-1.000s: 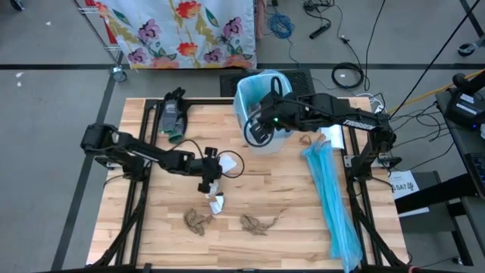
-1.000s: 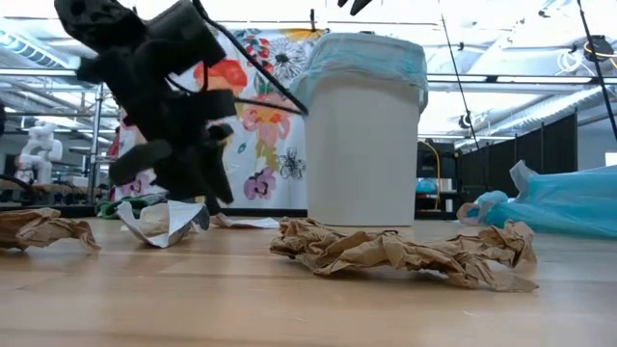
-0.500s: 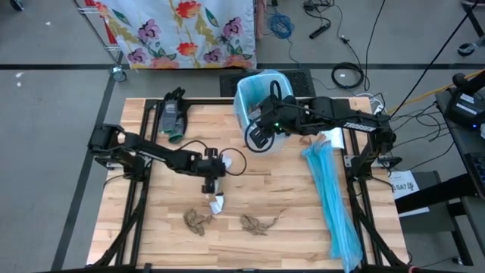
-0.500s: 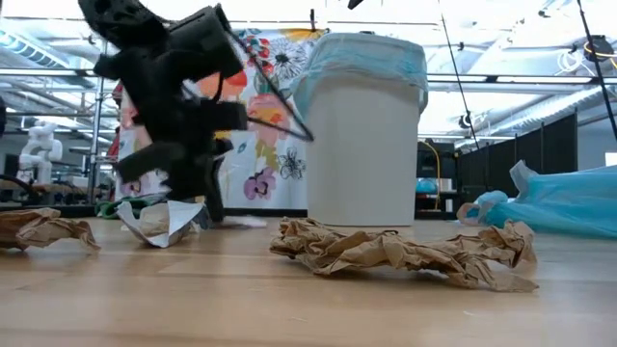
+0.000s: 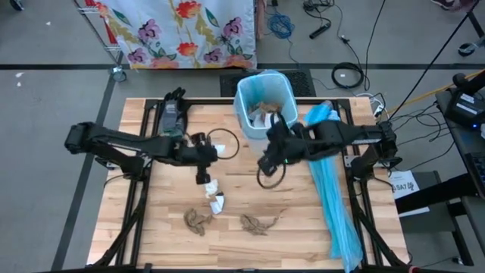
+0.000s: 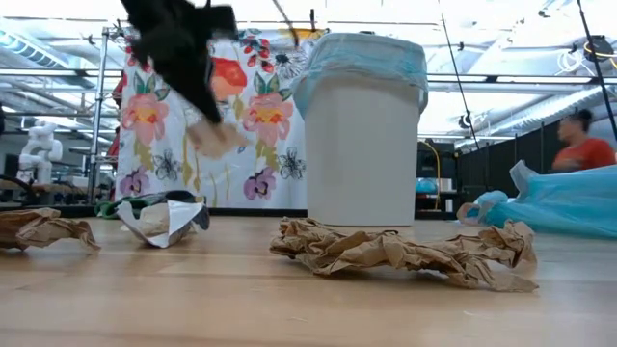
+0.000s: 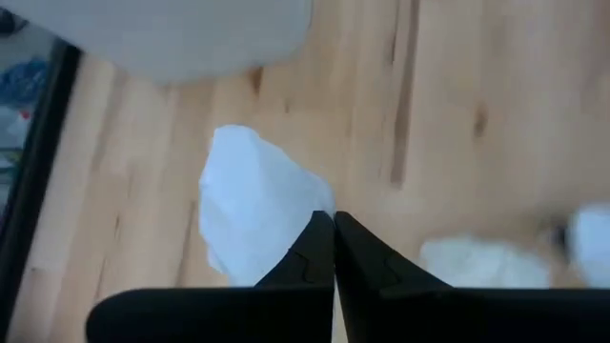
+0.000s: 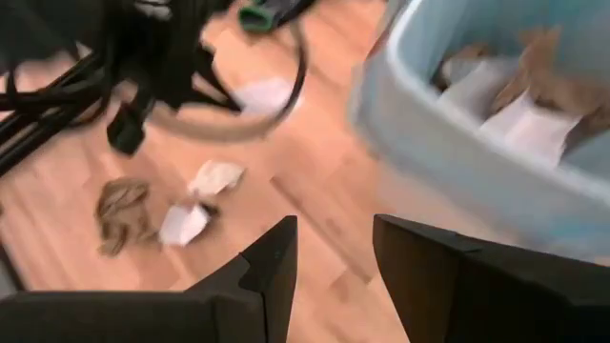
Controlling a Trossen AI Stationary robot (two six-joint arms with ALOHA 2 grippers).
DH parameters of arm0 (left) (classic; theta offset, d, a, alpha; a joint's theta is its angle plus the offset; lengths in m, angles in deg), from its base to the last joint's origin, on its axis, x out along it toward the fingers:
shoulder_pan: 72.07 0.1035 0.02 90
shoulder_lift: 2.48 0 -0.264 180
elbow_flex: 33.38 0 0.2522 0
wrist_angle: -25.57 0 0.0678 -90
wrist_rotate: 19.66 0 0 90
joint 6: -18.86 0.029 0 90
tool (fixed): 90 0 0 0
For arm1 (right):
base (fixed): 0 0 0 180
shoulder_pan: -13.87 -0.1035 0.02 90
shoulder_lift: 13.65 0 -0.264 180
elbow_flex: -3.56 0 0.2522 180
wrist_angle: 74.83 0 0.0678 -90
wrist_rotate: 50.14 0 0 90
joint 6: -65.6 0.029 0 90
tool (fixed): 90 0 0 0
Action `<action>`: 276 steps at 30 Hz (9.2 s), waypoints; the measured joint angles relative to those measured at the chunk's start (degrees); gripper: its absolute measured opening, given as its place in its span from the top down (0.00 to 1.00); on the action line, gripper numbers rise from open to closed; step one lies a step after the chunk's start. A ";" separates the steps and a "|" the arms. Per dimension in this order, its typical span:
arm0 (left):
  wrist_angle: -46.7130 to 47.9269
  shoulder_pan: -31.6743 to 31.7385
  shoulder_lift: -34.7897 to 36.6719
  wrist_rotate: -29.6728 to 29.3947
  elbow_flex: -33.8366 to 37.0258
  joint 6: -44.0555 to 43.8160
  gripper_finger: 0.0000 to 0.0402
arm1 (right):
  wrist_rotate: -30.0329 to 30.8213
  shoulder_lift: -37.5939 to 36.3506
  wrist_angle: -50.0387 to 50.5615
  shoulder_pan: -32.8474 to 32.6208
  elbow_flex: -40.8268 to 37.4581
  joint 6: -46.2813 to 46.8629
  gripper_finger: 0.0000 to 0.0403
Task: Place trash/remove bag and relplace
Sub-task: Put the piece of magazine into the trash bin, then put the brown napkin into the trash bin, then put the white napkin into the trash bin
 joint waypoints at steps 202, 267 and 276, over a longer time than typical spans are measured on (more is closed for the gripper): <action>-13.21 -8.09 17.45 12.89 15.73 -29.48 0.71 | -19.76 -4.60 -5.91 26.22 -6.98 -32.93 0.57; 13.88 -2.76 -11.47 -4.07 -35.39 -0.11 1.00 | 8.93 -20.69 -51.24 -27.85 -72.89 35.29 0.82; 4.54 7.25 -15.45 -5.07 -49.93 9.84 1.00 | -2.74 -24.13 -67.52 -18.13 -83.20 16.77 0.87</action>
